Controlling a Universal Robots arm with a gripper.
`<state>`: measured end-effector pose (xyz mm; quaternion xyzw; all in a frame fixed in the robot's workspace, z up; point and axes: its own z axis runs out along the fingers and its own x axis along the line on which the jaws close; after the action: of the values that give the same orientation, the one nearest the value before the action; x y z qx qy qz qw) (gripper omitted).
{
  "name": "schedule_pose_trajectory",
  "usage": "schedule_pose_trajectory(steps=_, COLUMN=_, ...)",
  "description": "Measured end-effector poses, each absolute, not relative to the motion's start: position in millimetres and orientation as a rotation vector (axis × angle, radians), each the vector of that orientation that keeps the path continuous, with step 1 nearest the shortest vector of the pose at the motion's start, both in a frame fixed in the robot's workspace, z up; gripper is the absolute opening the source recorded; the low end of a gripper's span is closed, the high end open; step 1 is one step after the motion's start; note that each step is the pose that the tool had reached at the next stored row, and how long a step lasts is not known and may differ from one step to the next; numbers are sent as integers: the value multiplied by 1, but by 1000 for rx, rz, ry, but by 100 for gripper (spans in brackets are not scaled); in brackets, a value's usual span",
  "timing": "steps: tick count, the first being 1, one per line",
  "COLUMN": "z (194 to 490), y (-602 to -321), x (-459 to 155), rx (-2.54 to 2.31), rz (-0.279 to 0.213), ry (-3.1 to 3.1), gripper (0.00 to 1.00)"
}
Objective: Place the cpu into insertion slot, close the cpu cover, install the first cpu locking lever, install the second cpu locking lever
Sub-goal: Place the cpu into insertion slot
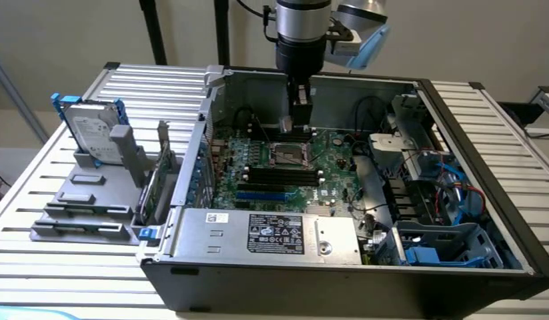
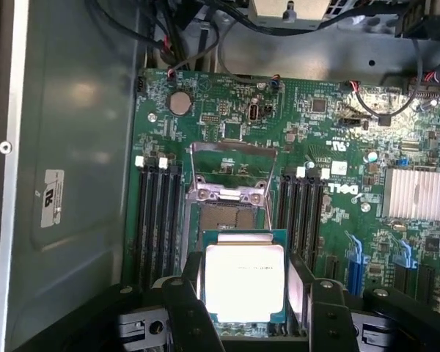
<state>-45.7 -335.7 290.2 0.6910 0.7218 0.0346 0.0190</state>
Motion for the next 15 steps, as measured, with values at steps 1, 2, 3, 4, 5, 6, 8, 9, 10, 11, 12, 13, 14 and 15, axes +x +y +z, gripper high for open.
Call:
schedule_pose_trajectory(steps=1, z=289, y=-335, x=-45, rx=2150, rz=105, ry=2238, gripper=55)
schedule_pose_trajectory(steps=2, z=288, y=-335, x=-44, rx=2154, rz=102, ry=2236, gripper=55)
schedule_pose_trajectory(steps=3, z=287, y=-335, x=-43, rx=2157, rz=99, ry=2237, gripper=55)
schedule_pose_trajectory(steps=4, z=286, y=-335, x=-42, rx=2159, rz=95, ry=2239, gripper=55)
schedule_pose_trajectory(steps=5, z=286, y=-335, x=-40, rx=2162, rz=91, ry=2240, gripper=55)
schedule_pose_trajectory(steps=6, z=285, y=-335, x=-39, rx=2164, rz=88, ry=2242, gripper=55)
schedule_pose_trajectory(steps=8, z=283, y=-335, x=-36, rx=2169, rz=79, ry=2245, gripper=55)
schedule_pose_trajectory(steps=9, z=282, y=-335, x=-34, rx=2172, rz=75, ry=2247, gripper=55)
schedule_pose_trajectory(steps=10, z=282, y=-335, x=-34, rx=2175, rz=69, ry=2249, gripper=55)
schedule_pose_trajectory(steps=11, z=281, y=-335, x=-33, rx=2179, rz=63, ry=2251, gripper=55)
schedule_pose_trajectory(steps=12, z=280, y=-335, x=-33, rx=2184, rz=57, ry=2251, gripper=55)
schedule_pose_trajectory(steps=13, z=279, y=-334, x=-33, rx=2191, rz=52, ry=2250, gripper=55)
schedule_pose_trajectory(steps=14, z=278, y=-334, x=-33, rx=2198, rz=48, ry=2247, gripper=55)
schedule_pose_trajectory(steps=15, z=277, y=-334, x=-32, rx=2205, rz=45, ry=2242, gripper=55)
